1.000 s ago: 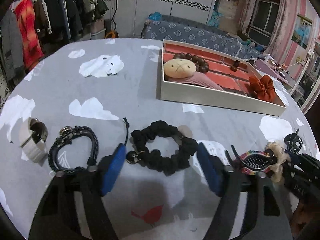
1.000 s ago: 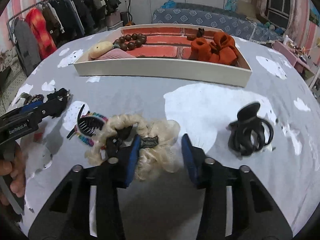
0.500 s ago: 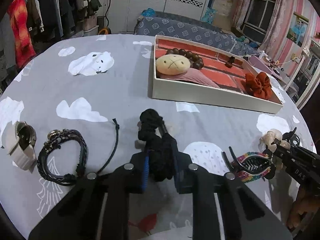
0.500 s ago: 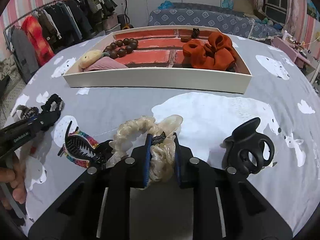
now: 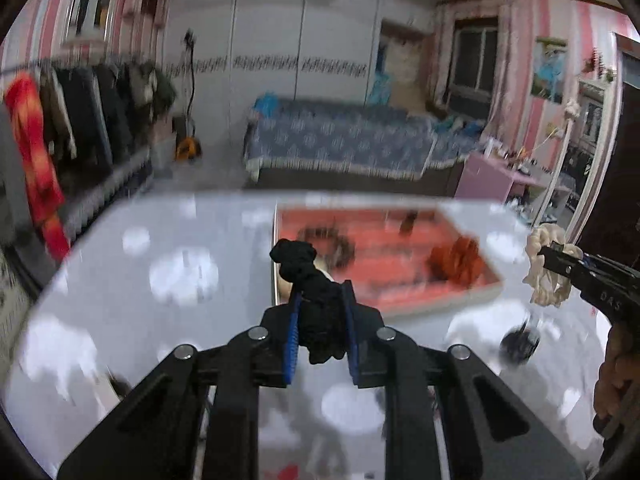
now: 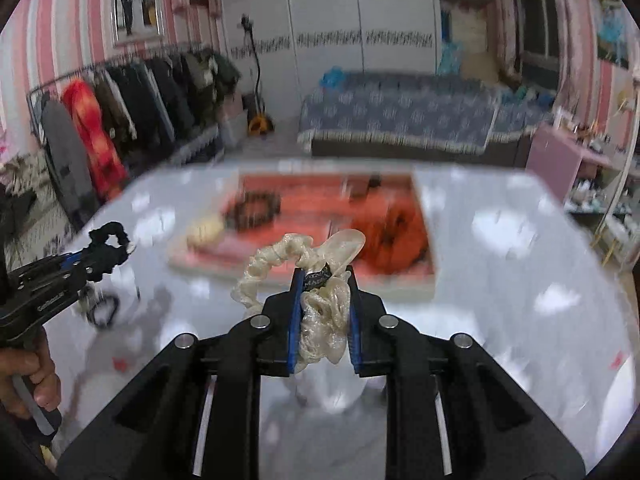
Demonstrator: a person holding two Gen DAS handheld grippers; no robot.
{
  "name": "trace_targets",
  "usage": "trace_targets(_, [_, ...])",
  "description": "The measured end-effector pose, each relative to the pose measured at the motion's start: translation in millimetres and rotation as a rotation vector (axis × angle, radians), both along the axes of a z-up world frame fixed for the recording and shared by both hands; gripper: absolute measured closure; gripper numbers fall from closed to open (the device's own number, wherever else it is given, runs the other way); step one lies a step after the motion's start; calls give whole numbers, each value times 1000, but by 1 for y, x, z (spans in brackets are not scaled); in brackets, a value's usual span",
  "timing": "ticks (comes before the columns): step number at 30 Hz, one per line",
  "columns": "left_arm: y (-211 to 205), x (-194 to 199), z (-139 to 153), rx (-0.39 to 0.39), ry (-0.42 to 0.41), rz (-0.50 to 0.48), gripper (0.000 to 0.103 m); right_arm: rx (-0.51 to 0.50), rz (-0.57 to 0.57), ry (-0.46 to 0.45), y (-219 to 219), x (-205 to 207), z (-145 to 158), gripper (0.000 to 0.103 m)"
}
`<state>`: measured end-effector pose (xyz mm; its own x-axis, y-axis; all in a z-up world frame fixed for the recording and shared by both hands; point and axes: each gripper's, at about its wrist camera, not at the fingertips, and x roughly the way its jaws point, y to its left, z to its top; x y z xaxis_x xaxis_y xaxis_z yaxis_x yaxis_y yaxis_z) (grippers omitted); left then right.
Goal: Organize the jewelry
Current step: 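Carry the black scrunchie into the tray with the left tool while the right tool carries the cream scrunchie there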
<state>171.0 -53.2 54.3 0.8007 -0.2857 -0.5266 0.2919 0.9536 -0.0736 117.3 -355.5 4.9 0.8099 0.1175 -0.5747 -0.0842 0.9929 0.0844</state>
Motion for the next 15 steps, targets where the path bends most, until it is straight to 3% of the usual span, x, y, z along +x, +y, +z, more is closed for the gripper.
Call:
trace_targets(4, [-1,10,40,-18,-88,-23,84,9,-2,-86,-7,10,45,84])
trace_targets(7, [-3,26,49,-33,-86,-29,84,18,-6,-122,-11,17,64,84])
trace_targets(12, [-12,48,50,-30,-108,-8,84,29,3,-139,-9,34,72,84])
trace_targets(15, [-19,67,37,-43,-76,1,84,55,-3,-123,-10,50,63,84])
